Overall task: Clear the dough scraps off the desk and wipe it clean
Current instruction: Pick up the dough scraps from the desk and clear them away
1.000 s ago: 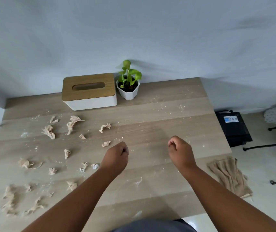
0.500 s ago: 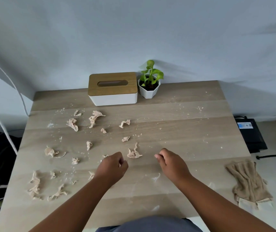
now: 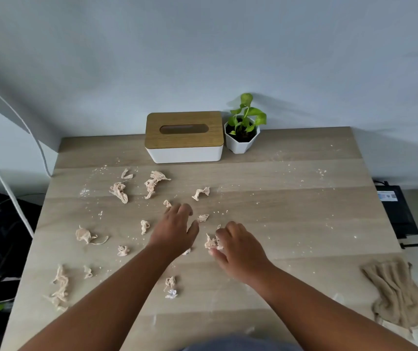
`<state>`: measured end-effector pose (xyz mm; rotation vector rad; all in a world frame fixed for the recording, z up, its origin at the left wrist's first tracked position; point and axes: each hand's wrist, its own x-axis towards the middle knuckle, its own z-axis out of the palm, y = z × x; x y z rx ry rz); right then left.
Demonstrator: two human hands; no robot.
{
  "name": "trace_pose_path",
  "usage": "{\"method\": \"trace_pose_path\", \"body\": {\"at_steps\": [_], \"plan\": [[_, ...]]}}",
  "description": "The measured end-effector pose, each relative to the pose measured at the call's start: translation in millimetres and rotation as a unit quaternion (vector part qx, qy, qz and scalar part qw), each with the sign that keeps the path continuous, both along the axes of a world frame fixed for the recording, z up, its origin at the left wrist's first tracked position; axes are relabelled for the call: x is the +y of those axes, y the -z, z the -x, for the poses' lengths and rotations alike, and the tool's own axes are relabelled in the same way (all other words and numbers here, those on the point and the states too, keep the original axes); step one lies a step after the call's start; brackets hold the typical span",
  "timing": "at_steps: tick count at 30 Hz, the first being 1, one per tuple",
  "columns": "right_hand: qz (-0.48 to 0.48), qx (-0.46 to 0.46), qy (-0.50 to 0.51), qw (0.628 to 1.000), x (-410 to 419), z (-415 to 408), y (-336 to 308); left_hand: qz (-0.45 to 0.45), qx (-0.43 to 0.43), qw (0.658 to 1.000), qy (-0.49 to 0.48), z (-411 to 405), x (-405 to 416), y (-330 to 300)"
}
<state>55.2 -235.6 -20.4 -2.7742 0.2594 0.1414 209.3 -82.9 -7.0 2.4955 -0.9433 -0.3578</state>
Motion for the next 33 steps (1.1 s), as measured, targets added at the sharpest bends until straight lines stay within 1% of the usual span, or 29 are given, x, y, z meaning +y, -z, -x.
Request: {"method": "trace_pose_path", "body": {"at_steps": [2,6,10,12,15,16,18,21,24,26,29,33], "plan": [[0.023,-0.003,-0.027,0.999,1.2,-7.0,4.3,-0.001,-0.045,0.998,0.044,-13.0,-9.4,4.3],[0.06,-0.003,-0.072,0.996,1.8,-15.5,14.8,-0.053,-0.095,0.989,0.105,-36.7,-25.9,11.6],[0.074,-0.037,-0.096,0.992,0.3,-21.5,28.8,-0.11,-0.103,0.979,0.138,-47.2,-32.3,20.6],[0.079,-0.053,-0.104,0.99,-0.7,-24.4,36.4,-0.138,-0.094,0.975,0.15,-50.1,-35.2,25.9],[0.085,-0.081,-0.132,0.984,-3.6,-25.3,46.2,-0.209,-0.096,0.958,0.171,-53.0,-38.6,34.6],[0.081,-0.084,-0.148,0.982,-5.8,-25.1,49.1,-0.217,-0.098,0.955,0.176,-53.6,-39.6,36.0],[0.075,-0.085,-0.172,0.978,-9.3,-24.2,53.3,-0.206,-0.108,0.953,0.192,-54.9,-41.4,35.2],[0.068,-0.086,-0.176,0.978,-12.7,-26.8,55.1,-0.157,-0.157,0.953,0.206,-53.1,-43.2,36.5],[0.061,-0.095,-0.185,0.976,-15.1,-30.1,51.5,-0.214,-0.115,0.946,0.213,-50.1,-44.5,43.6],[0.071,-0.087,-0.2,0.973,-16.6,-32.9,48.1,-0.246,-0.107,0.938,0.218,-48.2,-43.5,47.3],[0.089,-0.05,-0.211,0.972,-17.9,-38.9,38.8,-0.261,-0.089,0.939,0.207,-42.0,-44.6,43.1],[0.078,0.011,-0.194,0.978,-18.9,-36.6,21.1,-0.271,-0.076,0.94,0.194,-31.3,-36.0,39.7]]}}
